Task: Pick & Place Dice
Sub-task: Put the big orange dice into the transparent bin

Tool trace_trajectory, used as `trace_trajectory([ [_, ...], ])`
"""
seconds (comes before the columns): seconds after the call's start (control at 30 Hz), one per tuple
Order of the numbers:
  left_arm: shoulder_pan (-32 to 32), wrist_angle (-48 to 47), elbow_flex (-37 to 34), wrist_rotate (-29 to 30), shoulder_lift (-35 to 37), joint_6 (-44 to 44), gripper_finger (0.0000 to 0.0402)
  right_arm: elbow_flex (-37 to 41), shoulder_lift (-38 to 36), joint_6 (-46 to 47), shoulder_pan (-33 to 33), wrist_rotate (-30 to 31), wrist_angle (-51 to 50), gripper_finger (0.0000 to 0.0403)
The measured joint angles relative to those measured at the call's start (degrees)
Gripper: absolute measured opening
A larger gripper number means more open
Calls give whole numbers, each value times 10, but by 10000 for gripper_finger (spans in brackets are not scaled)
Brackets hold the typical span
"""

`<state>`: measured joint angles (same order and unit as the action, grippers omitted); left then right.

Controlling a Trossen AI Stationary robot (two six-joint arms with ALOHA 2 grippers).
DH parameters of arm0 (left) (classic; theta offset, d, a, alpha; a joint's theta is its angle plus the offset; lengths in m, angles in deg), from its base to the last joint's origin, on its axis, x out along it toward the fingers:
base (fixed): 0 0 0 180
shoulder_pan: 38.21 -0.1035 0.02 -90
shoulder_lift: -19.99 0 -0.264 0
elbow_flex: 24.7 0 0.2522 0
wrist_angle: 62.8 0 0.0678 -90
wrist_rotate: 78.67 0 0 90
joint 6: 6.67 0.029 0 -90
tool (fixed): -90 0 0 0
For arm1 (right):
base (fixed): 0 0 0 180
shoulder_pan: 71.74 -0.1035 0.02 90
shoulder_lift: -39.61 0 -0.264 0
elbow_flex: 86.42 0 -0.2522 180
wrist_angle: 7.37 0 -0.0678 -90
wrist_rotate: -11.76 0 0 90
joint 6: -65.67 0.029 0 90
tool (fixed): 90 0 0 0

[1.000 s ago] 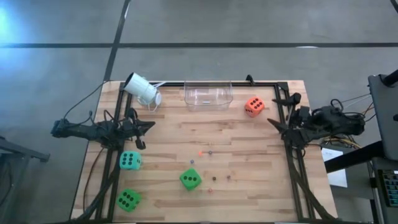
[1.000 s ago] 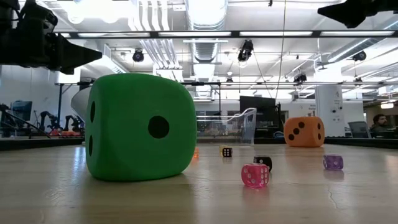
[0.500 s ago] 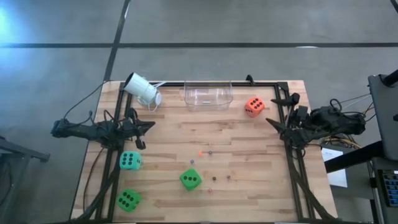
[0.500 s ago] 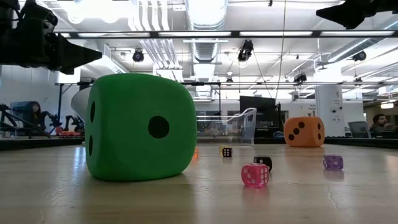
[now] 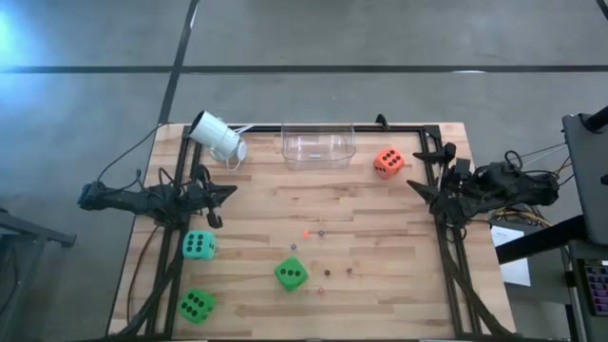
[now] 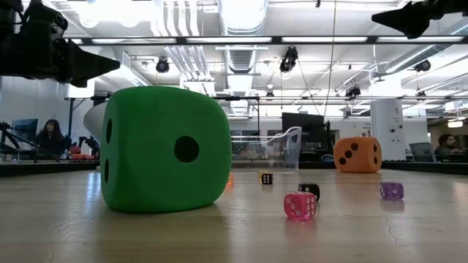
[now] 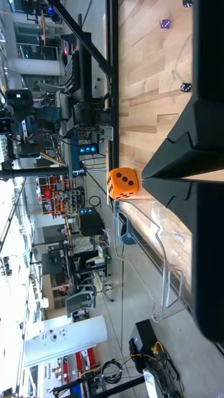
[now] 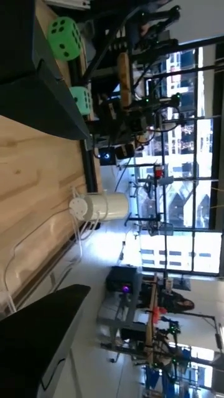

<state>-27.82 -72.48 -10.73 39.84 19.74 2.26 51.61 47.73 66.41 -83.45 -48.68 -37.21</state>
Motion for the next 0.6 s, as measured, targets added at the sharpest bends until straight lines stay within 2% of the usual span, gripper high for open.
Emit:
trace_trajectory([
  [0.13, 0, 0, 0, 0, 0, 0, 10, -47, 4, 21, 0, 1, -74, 400],
  [0.23, 0, 0, 0, 0, 0, 0, 10, -89, 29, 44, 0, 24, -155, 400],
  [0.47, 0, 0, 0, 0, 0, 0, 10, -190, 159, 174, 0, 139, -315, 400],
  [0.6, 0, 0, 0, 0, 0, 0, 10, -258, 231, 251, 0, 142, -419, 400],
])
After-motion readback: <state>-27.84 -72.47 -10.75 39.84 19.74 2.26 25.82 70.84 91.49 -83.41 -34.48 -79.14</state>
